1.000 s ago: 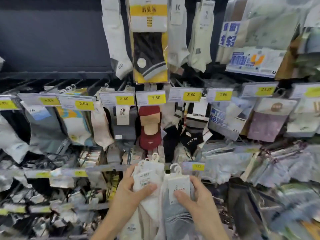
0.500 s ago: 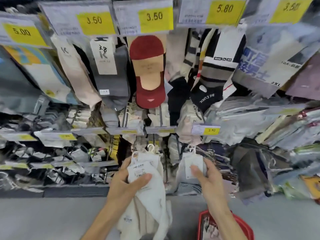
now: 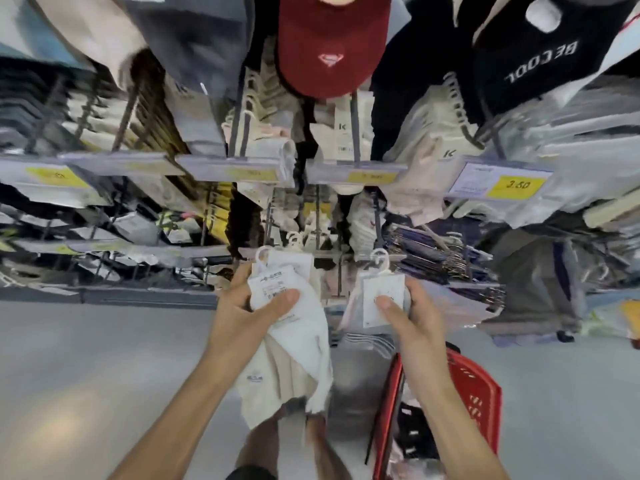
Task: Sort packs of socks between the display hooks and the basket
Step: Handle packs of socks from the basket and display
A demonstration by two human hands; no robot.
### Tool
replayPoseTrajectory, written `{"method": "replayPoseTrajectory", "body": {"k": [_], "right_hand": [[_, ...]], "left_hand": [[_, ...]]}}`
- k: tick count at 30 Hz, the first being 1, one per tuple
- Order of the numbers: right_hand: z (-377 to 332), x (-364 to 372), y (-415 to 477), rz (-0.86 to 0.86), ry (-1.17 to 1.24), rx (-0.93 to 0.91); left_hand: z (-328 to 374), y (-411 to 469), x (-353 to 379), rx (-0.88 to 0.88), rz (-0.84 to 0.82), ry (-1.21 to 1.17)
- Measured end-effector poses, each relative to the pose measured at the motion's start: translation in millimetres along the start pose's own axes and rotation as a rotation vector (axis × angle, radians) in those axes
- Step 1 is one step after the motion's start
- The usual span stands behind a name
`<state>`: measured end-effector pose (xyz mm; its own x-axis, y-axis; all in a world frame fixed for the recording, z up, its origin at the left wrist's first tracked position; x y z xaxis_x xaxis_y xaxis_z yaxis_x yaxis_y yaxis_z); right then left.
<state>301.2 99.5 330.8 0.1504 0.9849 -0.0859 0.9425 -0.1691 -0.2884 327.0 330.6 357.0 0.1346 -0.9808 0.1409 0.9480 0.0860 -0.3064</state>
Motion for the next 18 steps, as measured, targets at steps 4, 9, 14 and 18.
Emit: {"method": "replayPoseTrajectory", "body": {"k": [4, 9, 14, 18], "right_hand": [[10.9, 3.2, -13.1, -0.034, 0.03, 0.059], [-5.5, -5.7, -16.0, -0.033, 0.02, 0.055], [-53.2, -9.2, -11.4, -0.027, -0.004, -0.028], [-87.4, -8.9, -10.2, -0.016, 0.003, -0.087]], "left_hand": [[-24.7, 4.9, 5.3, -0.037, -0.018, 0.013], [-21.2, 5.1, 13.9, -0.019, -0.015, 0.021], [25.1, 4.1, 34.2, 0.089, -0.074, 0.064], [63.4, 5.9, 50.6, 0.127, -0.116, 0.066]]}}
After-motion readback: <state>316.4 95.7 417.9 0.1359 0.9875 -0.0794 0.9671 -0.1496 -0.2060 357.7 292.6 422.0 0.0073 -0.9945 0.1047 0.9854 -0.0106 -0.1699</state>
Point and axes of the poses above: each hand's wrist, its own y-axis towards the middle knuckle, its own x-axis out of the palm, z = x × y, the point moved 7 cm from there along y, towards the middle knuckle, and after that the axes turned 10 degrees about -y, right-handed, at the moved point
